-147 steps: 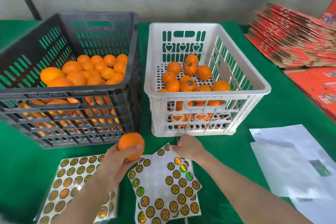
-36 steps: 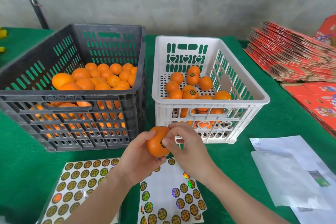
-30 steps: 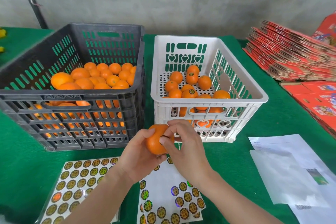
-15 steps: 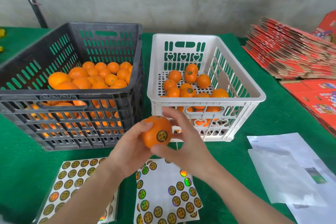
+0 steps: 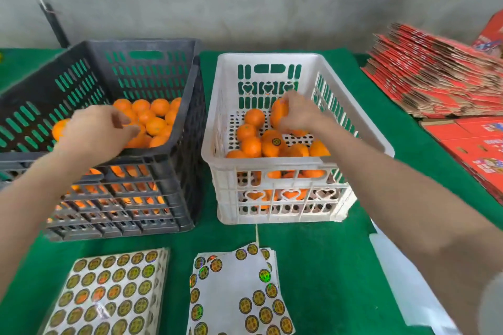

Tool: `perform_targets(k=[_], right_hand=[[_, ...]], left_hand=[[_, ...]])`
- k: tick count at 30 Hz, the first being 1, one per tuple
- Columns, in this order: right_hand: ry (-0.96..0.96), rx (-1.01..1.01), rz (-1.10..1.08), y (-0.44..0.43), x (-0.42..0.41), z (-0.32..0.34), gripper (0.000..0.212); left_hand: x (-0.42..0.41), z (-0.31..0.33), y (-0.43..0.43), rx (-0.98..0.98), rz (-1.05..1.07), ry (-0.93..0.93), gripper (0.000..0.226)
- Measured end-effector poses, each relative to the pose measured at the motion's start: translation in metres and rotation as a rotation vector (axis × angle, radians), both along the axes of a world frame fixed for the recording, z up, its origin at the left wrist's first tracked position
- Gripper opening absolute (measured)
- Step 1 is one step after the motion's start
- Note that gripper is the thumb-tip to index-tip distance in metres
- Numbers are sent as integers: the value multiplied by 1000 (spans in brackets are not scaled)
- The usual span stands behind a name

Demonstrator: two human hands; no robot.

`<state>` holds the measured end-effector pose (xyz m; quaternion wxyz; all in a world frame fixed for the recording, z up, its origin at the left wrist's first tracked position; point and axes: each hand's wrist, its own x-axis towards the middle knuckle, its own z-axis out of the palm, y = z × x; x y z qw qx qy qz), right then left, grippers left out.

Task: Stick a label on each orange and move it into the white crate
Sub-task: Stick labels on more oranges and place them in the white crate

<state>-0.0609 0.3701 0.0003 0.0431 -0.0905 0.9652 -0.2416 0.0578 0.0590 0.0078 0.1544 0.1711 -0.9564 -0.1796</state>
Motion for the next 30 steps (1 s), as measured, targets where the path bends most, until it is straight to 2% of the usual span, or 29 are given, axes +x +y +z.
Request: perform_targets(k=[3, 6, 9, 10, 11, 12, 13, 14, 17, 20, 21, 23, 26, 28, 29, 30], right_hand=[[-76, 310, 12, 18, -32, -33, 67], [-168, 458, 24, 19, -45, -50, 67], [-262, 577, 41, 19, -50, -60, 35], [-274, 623, 29, 20, -47, -61, 34], [-254, 647, -6, 21, -43, -60, 39], [-187, 637, -62, 22, -39, -56, 53], [-76, 565, -112, 20, -35, -50, 66], [78, 432, -122, 15, -29, -41, 70], [504, -39, 20, -28, -1, -7, 49], [677, -285, 232, -93, 29, 23, 28], [652, -313, 341, -116, 37, 31, 23], [463, -236, 574, -162, 47, 40, 22], [177, 221, 825, -232, 46, 38, 33], [26, 495, 878, -271, 46, 28, 38], [-16, 590, 877, -285, 48, 22, 29], [-48, 593, 868, -299, 48, 16, 12]], left_hand=[[-6, -5, 1, -19, -17, 44, 16], [-8, -8, 0, 12, -10, 35, 16], [-4, -12, 1, 36, -1, 75, 14], [-3, -13, 1, 61, 1, 113, 15], [-3, -12, 0, 120, 10, 149, 16], [-1, -9, -3, 200, 19, 175, 18], [1, -6, -7, 267, 26, 190, 21], [3, -3, -13, 286, 23, 191, 22], [8, 3, -39, 119, 23, 138, 22], [11, 2, -62, 41, 84, 77, 28], [13, 0, -67, 59, 104, 64, 30], [15, -5, -75, 142, 116, 109, 30], [14, -9, -78, 201, 100, 199, 31], [13, -10, -77, 188, 97, 205, 34], [13, -10, -76, 182, 101, 207, 35], [14, -10, -77, 177, 105, 209, 35]])
